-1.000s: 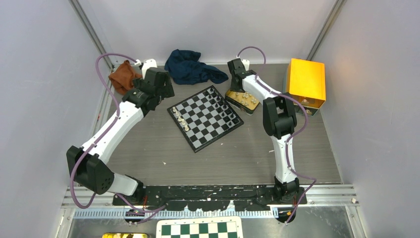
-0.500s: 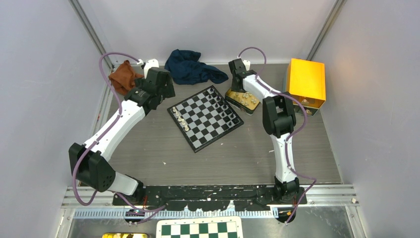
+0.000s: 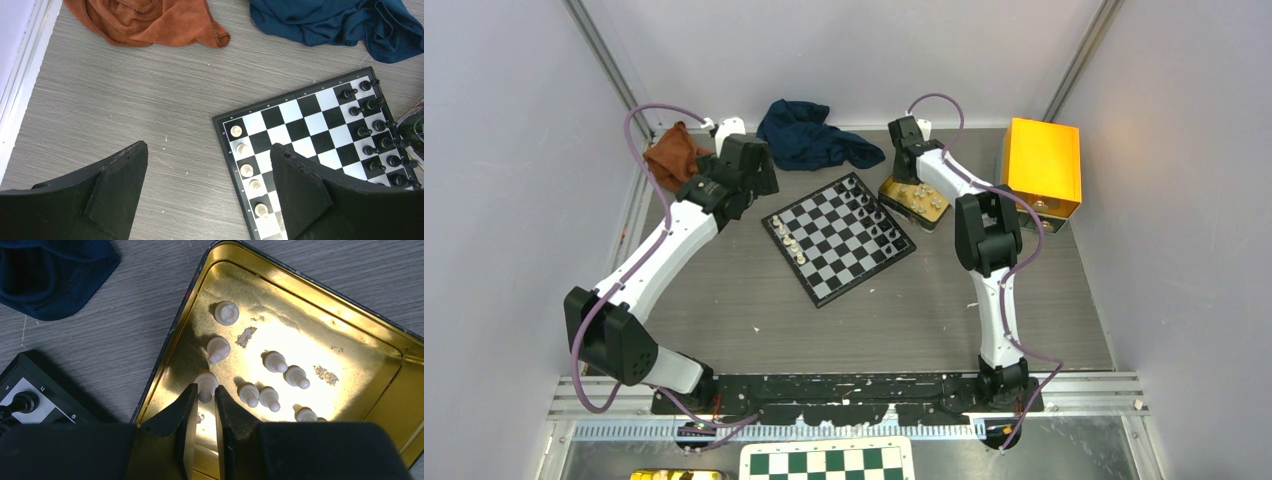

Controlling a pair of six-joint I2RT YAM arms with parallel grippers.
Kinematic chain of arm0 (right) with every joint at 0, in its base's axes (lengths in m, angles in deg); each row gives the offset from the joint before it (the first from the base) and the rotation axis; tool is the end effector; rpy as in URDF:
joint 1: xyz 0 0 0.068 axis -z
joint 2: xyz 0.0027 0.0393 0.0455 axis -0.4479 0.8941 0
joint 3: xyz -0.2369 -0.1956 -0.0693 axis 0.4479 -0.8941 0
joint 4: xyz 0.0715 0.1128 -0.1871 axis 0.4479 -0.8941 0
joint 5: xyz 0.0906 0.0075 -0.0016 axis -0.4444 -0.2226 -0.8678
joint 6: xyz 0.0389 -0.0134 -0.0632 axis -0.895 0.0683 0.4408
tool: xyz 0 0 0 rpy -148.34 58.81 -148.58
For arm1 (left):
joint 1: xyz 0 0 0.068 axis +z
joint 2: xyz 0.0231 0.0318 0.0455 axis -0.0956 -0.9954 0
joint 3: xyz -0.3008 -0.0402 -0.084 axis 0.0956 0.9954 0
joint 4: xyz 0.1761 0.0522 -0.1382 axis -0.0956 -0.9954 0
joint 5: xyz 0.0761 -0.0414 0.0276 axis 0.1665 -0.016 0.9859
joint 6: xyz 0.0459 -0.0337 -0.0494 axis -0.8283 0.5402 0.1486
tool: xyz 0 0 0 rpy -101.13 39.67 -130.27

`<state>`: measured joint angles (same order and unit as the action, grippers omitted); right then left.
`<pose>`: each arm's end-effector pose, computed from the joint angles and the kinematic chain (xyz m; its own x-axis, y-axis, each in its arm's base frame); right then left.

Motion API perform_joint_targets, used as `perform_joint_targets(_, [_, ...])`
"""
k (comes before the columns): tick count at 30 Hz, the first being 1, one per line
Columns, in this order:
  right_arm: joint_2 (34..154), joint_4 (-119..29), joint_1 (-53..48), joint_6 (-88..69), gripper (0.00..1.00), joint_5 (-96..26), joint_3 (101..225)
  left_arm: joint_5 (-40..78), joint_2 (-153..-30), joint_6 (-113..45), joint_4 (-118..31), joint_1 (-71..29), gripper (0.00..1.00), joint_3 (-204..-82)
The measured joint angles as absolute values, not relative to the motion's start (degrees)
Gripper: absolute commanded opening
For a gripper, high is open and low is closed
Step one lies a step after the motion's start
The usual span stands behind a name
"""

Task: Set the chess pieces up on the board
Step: Pick up the chess piece from the storage box.

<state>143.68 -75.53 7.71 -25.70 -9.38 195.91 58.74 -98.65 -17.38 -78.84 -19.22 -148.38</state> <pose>0.4973 0.1494 0.2151 -0.7480 0.1347 -0.6499 0.1736 0.9848 0.0043 0.2836 -0.0940 0.3788 -0.4959 -0.2122 -0.8420 -0.2781 0.9574 -0.0775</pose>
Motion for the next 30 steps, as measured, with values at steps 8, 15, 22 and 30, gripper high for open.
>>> perform_joint_targets(8, [143.71,-75.55,7.74,-25.72,0.15,-10.3,195.91,58.74,-98.7,-17.4,-78.64,-19.22,0.92,-148.38])
perform_joint_targets(15, [143.68,-75.53,7.87,-25.68,0.01,-10.65,195.91,58.74,-98.7,-17.4,-78.58,-19.22,0.92,-148.38])
perform_joint_targets(22, [143.18,-75.57,7.87,-25.33,0.01,-10.32,195.32,58.74,-98.67,-17.32,-78.58,-19.22,0.91,-148.38])
perform_joint_targets(30, [138.63,-75.71,7.87,-24.37,0.01,-9.12,192.13,58.63,-97.03,-17.1,-78.62,-19.22,0.9,-147.44])
